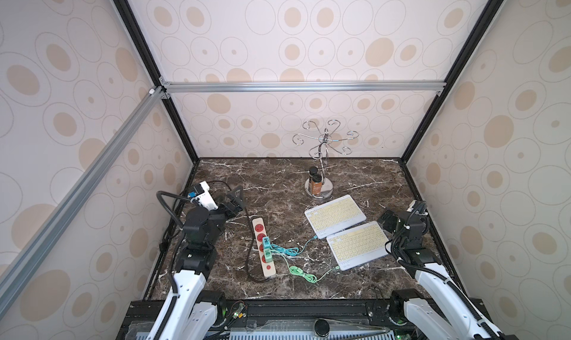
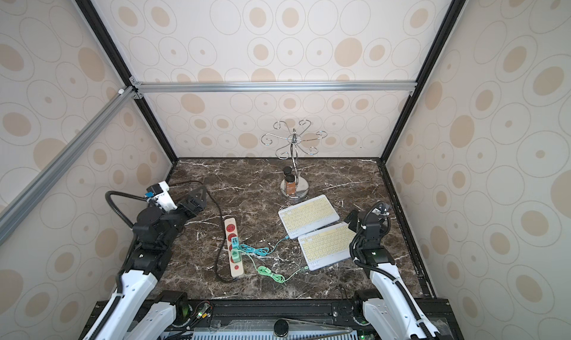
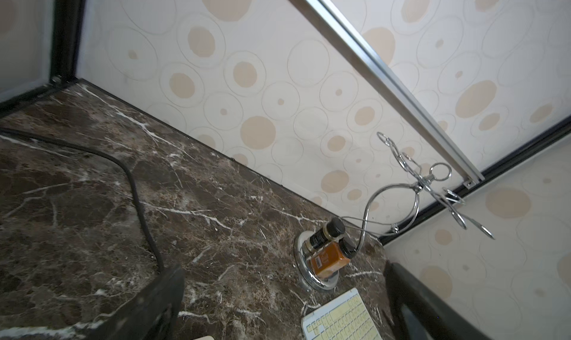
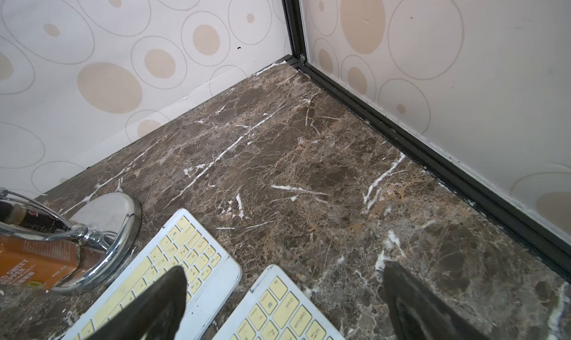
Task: Unplug the wireless keyboard
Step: Pick up the power cord at the center of the board.
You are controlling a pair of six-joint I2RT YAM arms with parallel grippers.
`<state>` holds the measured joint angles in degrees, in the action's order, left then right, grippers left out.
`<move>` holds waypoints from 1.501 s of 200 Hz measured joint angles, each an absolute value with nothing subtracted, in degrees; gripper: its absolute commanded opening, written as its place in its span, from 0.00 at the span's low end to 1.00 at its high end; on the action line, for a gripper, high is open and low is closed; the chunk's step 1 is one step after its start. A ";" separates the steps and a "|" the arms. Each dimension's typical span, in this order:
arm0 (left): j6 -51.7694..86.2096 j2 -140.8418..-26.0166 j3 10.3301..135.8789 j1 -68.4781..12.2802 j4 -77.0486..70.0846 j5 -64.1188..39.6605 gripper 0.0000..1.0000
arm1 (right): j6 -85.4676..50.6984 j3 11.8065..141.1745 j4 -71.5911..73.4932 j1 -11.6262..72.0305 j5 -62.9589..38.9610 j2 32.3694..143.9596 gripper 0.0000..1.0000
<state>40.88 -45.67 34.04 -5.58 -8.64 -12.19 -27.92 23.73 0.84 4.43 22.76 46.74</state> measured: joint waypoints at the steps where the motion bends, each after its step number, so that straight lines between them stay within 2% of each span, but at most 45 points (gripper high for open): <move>1: 40.80 -46.04 34.13 -5.58 -8.67 -12.23 1.00 | -27.90 23.68 0.82 4.43 22.59 46.78 1.00; 35: 37.15 -55.22 34.65 -5.65 -9.32 -19.00 1.00 | -27.14 23.81 0.54 4.43 19.66 49.78 1.00; 68: 33.43 -50.41 33.47 -8.88 -10.74 -18.65 0.97 | -26.63 24.80 0.03 4.43 18.17 52.29 1.00; 104: 26.70 -41.25 32.01 -18.90 -15.97 -14.74 0.99 | -26.24 25.19 0.01 4.43 17.04 52.93 1.00; 118: 23.05 -40.60 32.32 -24.56 -16.27 -12.10 0.91 | -26.11 25.21 0.01 4.43 16.62 53.25 0.99; 144: 18.39 -45.89 35.73 -31.92 -13.93 -7.31 0.80 | -26.06 25.21 0.01 4.43 16.40 53.43 0.99; 192: 11.79 -55.88 40.95 -44.95 -9.19 -1.17 0.78 | -26.06 25.47 0.01 4.43 16.29 53.98 0.99; 208: 9.04 -58.15 43.31 -49.93 -8.03 2.22 0.72 | -26.06 25.80 -0.03 4.43 16.29 54.81 0.99; 239: 3.36 -63.26 45.21 -54.89 -9.56 1.13 0.73 | -26.04 27.07 -0.21 4.43 16.25 56.82 0.97; 252: 1.56 -64.97 44.73 -55.09 -10.68 -1.69 0.81 | -26.06 27.66 -0.36 4.43 16.25 57.52 0.97; 263: 0.86 -66.11 44.40 -55.07 -11.07 -3.57 0.83 | -26.06 28.12 -0.56 4.43 16.25 58.00 0.97; 300: -1.37 -70.37 46.44 -55.09 -8.60 -8.14 0.83 | -26.04 28.95 -0.95 4.43 16.25 59.05 0.96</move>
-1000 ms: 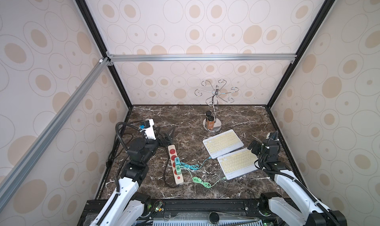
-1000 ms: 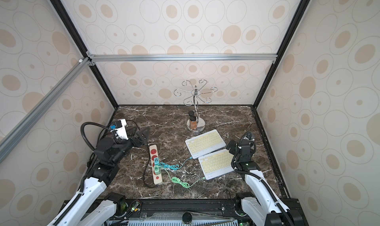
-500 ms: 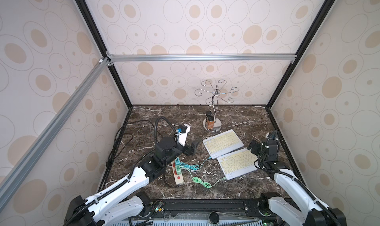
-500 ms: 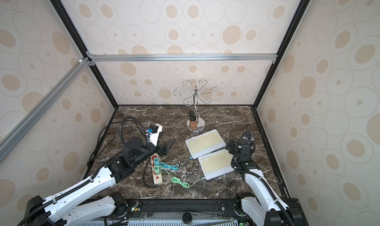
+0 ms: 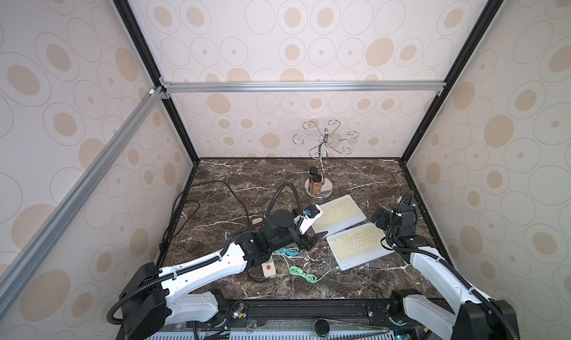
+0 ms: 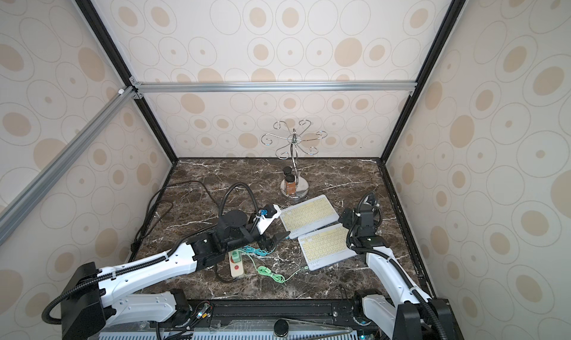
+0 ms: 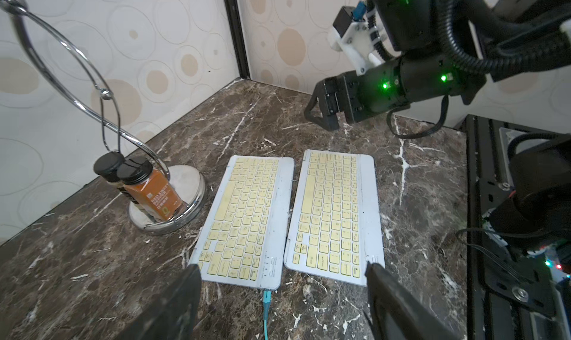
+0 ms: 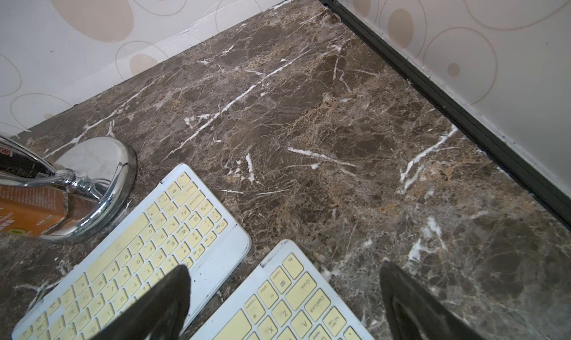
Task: Unplug the wireless keyboard
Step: Pick up the power cord at the center of the board.
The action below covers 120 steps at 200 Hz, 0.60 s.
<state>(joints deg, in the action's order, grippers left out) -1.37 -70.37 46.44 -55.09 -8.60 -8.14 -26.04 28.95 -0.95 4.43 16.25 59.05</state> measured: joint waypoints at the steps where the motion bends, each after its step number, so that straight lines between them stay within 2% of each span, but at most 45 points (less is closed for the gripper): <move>1: -1.43 -70.48 46.50 -55.09 -8.49 -8.19 0.83 | -26.04 28.95 -0.95 4.43 16.25 59.07 0.97; 49: -5.67 -73.93 46.59 -56.07 -4.82 -8.56 0.82 | -26.06 28.97 -1.32 4.43 16.25 59.16 0.96; 53: -5.93 -73.93 46.52 -56.12 -4.51 -9.13 0.98 | -26.06 28.97 -1.34 4.43 16.25 59.16 0.96; 58: -6.28 -73.93 46.52 -56.12 -4.14 -10.07 1.00 | -26.04 28.97 -1.32 4.43 16.25 59.16 0.96; 84: -7.22 -73.93 46.54 -56.38 -3.57 -16.75 1.00 | -26.06 29.08 -1.34 4.43 16.25 59.31 0.96; 120: -7.35 -75.75 49.36 -56.60 -0.49 -17.74 1.00 | -26.06 29.26 -1.48 4.43 16.25 59.64 0.96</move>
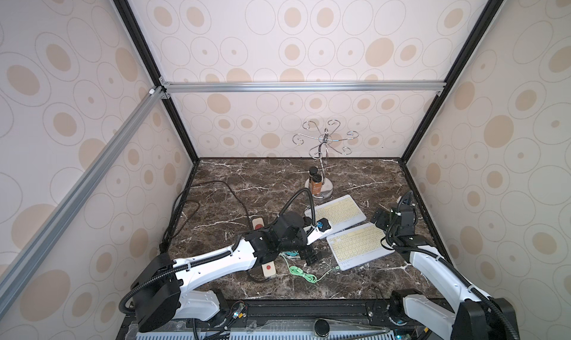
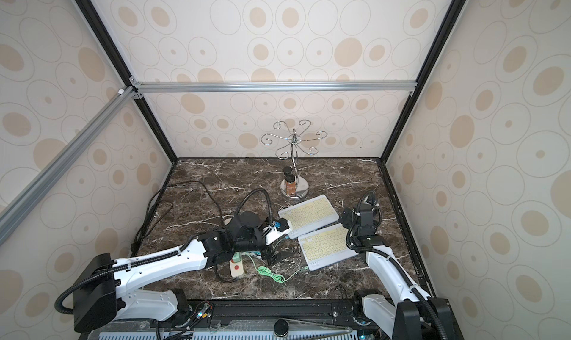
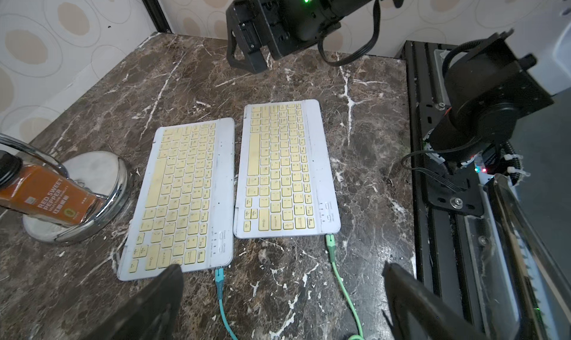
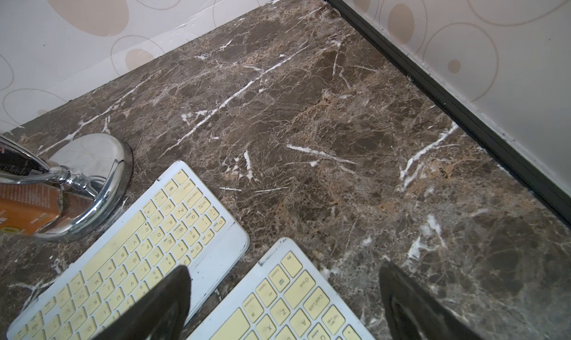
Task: Unplug the wireless keyboard
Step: Pick up the power cord at the center of the board.
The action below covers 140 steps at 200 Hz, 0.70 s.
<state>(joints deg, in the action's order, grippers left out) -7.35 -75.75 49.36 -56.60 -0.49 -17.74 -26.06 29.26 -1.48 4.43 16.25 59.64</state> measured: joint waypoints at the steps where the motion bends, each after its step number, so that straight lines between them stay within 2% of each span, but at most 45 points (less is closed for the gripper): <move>1: -7.35 -75.85 49.50 -56.60 -0.40 -17.67 1.00 | -26.04 29.26 -1.48 4.43 16.25 59.64 0.96; 58: -8.58 -78.30 52.05 -56.77 0.54 -14.59 1.00 | -26.06 29.26 -1.83 4.43 16.27 59.75 0.96; 119: -11.27 -91.61 56.58 -59.07 7.79 -14.76 1.00 | -26.06 29.26 -1.96 4.43 16.27 59.75 0.96; 127: -11.44 -92.58 56.58 -59.46 8.49 -15.18 0.94 | -26.06 29.26 -1.96 4.43 16.27 59.75 0.96; 133: -11.49 -93.08 56.58 -59.72 8.84 -15.25 0.83 | -26.06 29.26 -1.96 4.43 16.27 59.75 0.96; 140: -11.60 -93.58 56.62 -60.03 9.15 -15.07 0.75 | -26.06 29.26 -1.96 4.43 16.27 59.75 0.96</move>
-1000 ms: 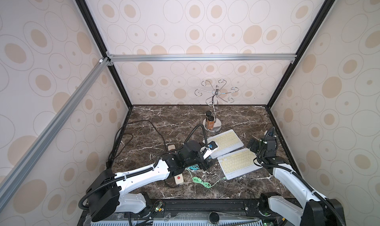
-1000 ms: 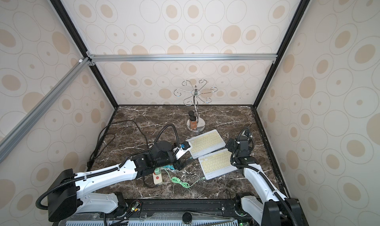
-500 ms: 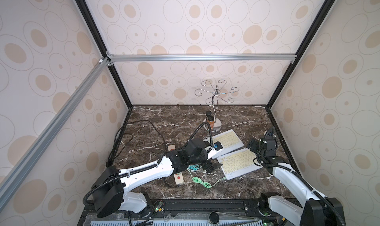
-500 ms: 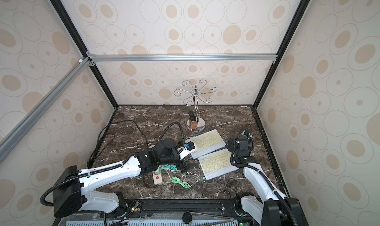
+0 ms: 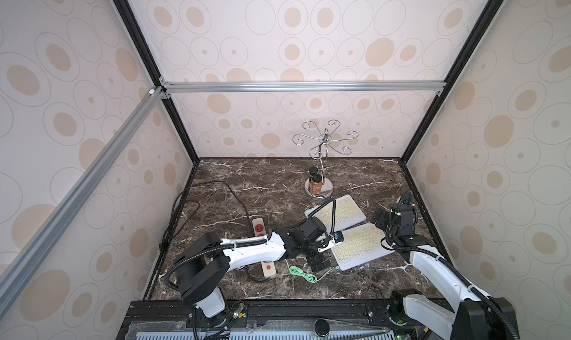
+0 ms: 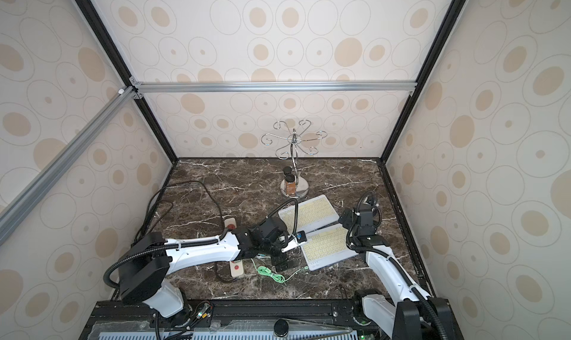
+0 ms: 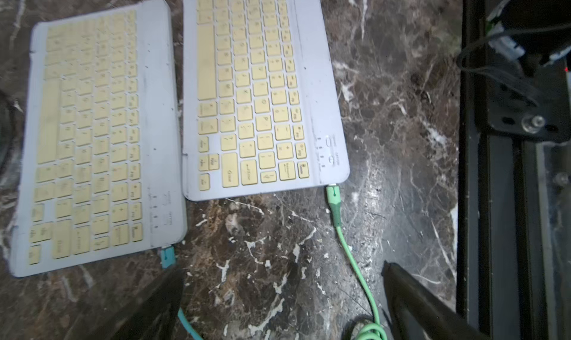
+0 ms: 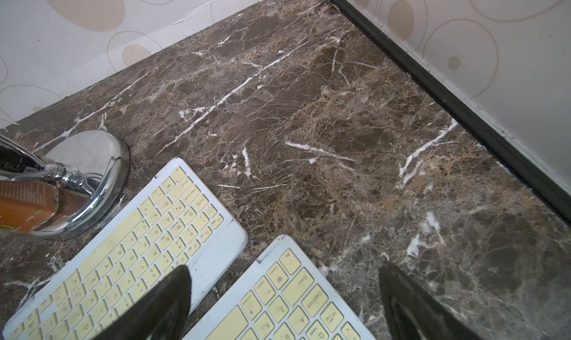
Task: Unplug the wireless keyboard
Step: Pick up the power cord at the center of the board.
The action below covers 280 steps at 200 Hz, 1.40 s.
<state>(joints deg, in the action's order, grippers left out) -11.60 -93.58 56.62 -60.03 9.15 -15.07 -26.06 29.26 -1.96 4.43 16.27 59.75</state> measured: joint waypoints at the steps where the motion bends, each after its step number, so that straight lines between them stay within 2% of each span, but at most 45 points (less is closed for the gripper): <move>1: -11.53 -93.62 56.62 -60.05 9.15 -15.07 0.74 | -26.04 29.26 -1.96 4.43 16.27 59.75 0.96; 17: -10.81 -93.86 56.66 -60.55 9.50 -13.80 0.67 | -26.06 29.26 -1.96 4.43 16.27 59.75 0.96; 63: -9.91 -90.83 55.57 -60.99 7.51 -18.65 0.74 | -26.06 29.26 -1.98 4.43 16.27 59.75 0.96; 92: -8.91 -92.47 55.75 -62.43 7.68 -18.85 0.71 | -26.06 29.26 -1.98 4.43 16.27 59.75 0.96; 129: -7.86 -99.96 57.32 -63.51 10.28 -16.95 0.67 | -26.06 29.26 -1.98 4.43 16.27 59.75 0.96; 160: -7.27 -103.44 58.28 -64.99 12.21 -14.90 0.52 | -26.06 29.26 -1.96 4.43 16.25 59.75 0.96; 188: -7.05 -104.79 59.57 -66.08 11.94 -15.03 0.47 | -26.06 29.26 -1.96 4.43 16.25 59.79 0.96; 203: -6.90 -105.21 59.75 -66.26 11.35 -15.05 0.40 | -26.06 29.30 -1.98 4.43 16.23 59.99 0.96; 224: -6.46 -105.73 60.23 -66.28 11.03 -14.70 0.35 | -26.04 29.65 -2.09 4.43 16.21 60.45 0.96; 237: -6.20 -105.80 60.23 -66.30 10.85 -14.22 0.36 | -26.04 29.78 -2.15 4.43 16.14 60.55 0.95; 249: -5.78 -105.86 60.25 -66.35 10.87 -13.56 0.46 | -26.04 29.80 -2.13 4.43 16.08 60.53 0.95; 263: -5.48 -105.89 60.31 -66.61 10.87 -12.67 0.48 | -26.04 29.80 -2.17 4.43 16.05 60.55 0.95; 270: -5.32 -105.89 60.38 -66.78 10.90 -12.10 0.42 | -26.06 29.80 -2.15 4.43 16.05 60.53 0.95; 276: -5.23 -105.89 60.38 -66.94 10.87 -11.44 0.25 | -26.06 29.80 -2.15 4.43 16.05 60.53 0.95; 278: -5.21 -105.89 60.38 -67.02 10.90 -11.27 0.16 | -26.04 29.80 -2.15 4.43 16.05 60.53 0.95; 280: -5.19 -105.89 60.38 -67.07 10.90 -11.05 0.14 | -26.04 29.80 -2.15 4.43 16.05 60.53 0.95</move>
